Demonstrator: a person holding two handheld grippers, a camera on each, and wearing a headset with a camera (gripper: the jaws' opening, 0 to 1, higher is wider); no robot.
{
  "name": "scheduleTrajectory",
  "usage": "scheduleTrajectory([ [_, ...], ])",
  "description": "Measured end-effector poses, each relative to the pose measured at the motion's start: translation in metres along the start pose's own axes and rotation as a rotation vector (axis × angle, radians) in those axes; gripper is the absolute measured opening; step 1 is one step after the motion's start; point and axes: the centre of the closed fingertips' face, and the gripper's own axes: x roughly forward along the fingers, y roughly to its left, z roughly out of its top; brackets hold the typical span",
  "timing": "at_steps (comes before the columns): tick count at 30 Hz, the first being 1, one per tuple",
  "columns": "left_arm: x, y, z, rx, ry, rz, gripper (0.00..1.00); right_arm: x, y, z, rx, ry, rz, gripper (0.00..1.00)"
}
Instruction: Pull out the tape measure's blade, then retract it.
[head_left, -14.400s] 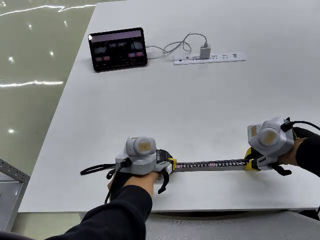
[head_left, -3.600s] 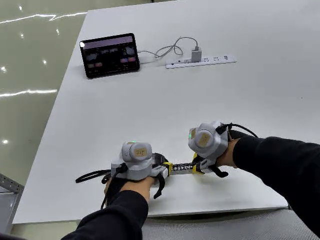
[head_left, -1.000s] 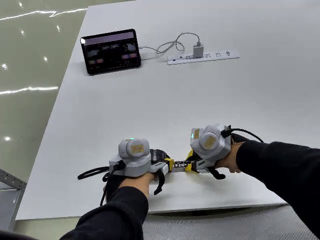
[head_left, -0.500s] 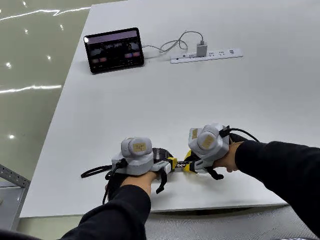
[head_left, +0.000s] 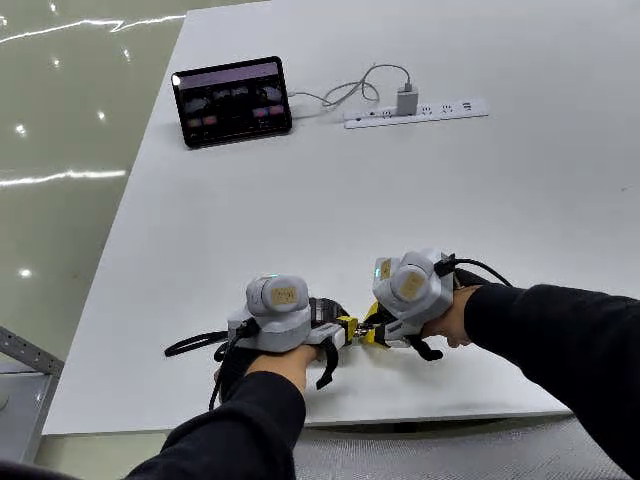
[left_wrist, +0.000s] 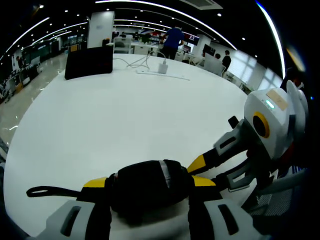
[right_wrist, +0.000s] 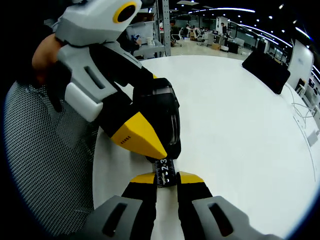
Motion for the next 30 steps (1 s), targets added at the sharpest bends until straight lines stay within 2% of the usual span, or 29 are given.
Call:
scheduleTrajectory([
  [7,0.0001,-0.0005,-0.0002,-0.007,0.0,0.001,0.58,0.0027,-0.0001,0.0031,-0.029,-0.004,0.003,0.11],
  [16,0.0006,-0.0002,0.0,-0.017,0.0,-0.001,0.58,0.0069,0.0005,0.0088,-0.02,-0.015,0.002,0.11],
  [19,0.0007,-0.0002,0.0,-0.017,0.0,0.001,0.58,0.0065,0.0001,0.0076,0.004,-0.024,-0.006,0.12],
  [23,0.0012,0.0,0.0005,-0.013,0.0,0.006,0.58,0.0057,0.0004,0.0042,-0.042,-0.028,-0.015,0.12],
  [27,0.0013,0.0002,0.0007,-0.015,-0.001,0.005,0.58,0.0039,-0.0016,0.0039,-0.012,-0.029,-0.006,0.12],
  [30,0.0016,0.0005,0.0007,-0.016,-0.002,0.006,0.58,0.0041,-0.001,0.0043,-0.025,-0.024,-0.013,0.12],
])
